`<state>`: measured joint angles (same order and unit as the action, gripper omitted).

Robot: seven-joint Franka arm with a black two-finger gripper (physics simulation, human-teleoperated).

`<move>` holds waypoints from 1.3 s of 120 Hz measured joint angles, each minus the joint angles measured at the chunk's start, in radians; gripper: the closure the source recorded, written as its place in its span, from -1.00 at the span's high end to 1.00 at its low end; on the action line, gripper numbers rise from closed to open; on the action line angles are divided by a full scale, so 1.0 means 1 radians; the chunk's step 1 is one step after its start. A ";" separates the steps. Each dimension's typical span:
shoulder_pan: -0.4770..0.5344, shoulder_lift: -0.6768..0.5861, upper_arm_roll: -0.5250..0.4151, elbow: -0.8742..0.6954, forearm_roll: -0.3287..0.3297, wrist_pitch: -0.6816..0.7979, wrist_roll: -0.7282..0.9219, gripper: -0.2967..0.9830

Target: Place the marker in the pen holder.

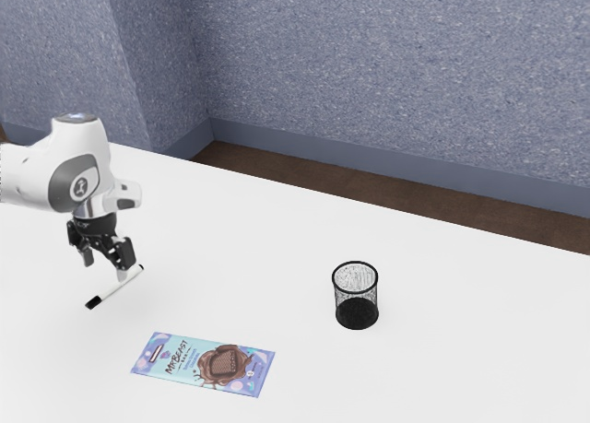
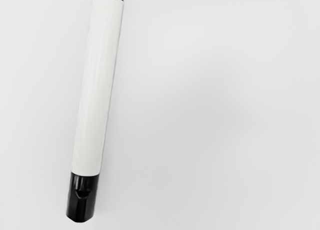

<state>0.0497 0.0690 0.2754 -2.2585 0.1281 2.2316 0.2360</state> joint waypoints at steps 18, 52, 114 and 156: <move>-0.040 0.100 0.014 0.071 -0.031 0.051 0.064 0.54; -0.028 0.220 0.056 0.146 -0.099 0.069 0.172 0.54; -0.007 0.333 0.050 0.252 -0.155 0.038 0.279 0.54; 0.016 0.394 0.048 0.315 -0.188 0.004 0.315 0.50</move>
<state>0.0658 0.4633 0.3238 -1.9433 -0.0600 2.2358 0.5512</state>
